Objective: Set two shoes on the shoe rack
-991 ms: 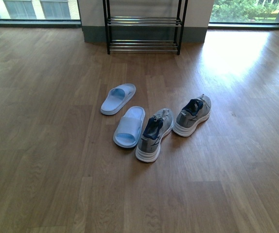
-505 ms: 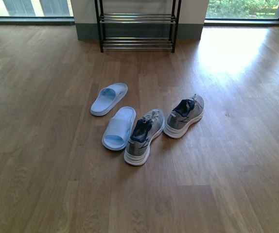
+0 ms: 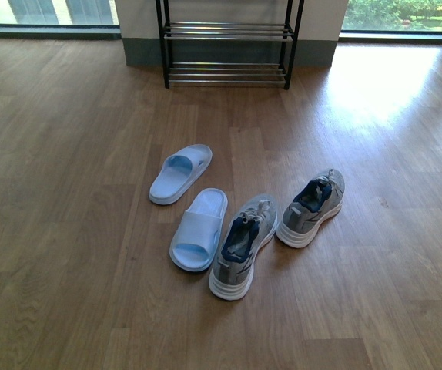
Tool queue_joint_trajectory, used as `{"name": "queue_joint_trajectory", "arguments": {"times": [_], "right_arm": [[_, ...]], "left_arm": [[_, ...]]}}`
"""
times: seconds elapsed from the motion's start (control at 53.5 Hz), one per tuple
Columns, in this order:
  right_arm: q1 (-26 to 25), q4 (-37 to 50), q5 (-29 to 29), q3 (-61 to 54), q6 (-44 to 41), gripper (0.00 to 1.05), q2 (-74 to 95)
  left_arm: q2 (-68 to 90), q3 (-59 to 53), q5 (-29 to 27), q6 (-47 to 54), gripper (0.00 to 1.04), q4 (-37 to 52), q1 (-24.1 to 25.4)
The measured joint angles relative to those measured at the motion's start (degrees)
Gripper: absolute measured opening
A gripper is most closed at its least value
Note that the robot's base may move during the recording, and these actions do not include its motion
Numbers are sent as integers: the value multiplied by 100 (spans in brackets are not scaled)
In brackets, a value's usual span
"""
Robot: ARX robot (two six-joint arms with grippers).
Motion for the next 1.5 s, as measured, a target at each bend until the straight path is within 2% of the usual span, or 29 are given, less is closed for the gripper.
{"name": "queue_joint_trajectory", "arguments": {"times": [1.328, 1.347, 1.365, 1.403, 1.496], "right_arm": [[0, 0, 2, 0, 0, 95, 0], [0, 0, 2, 0, 0, 95, 0], [0, 0, 0, 0, 0, 95, 0], [0, 0, 2, 0, 0, 95, 0], [0, 0, 0, 0, 0, 95, 0]], "left_arm": [[0, 2, 0, -4, 95, 0, 0], [68, 35, -131, -136, 95, -120, -39], [236, 208, -470, -461, 95, -599, -155], [846, 555, -800, -1200, 95, -1353, -393], [1915, 815, -905, -2264, 95, -1368, -754]]}}
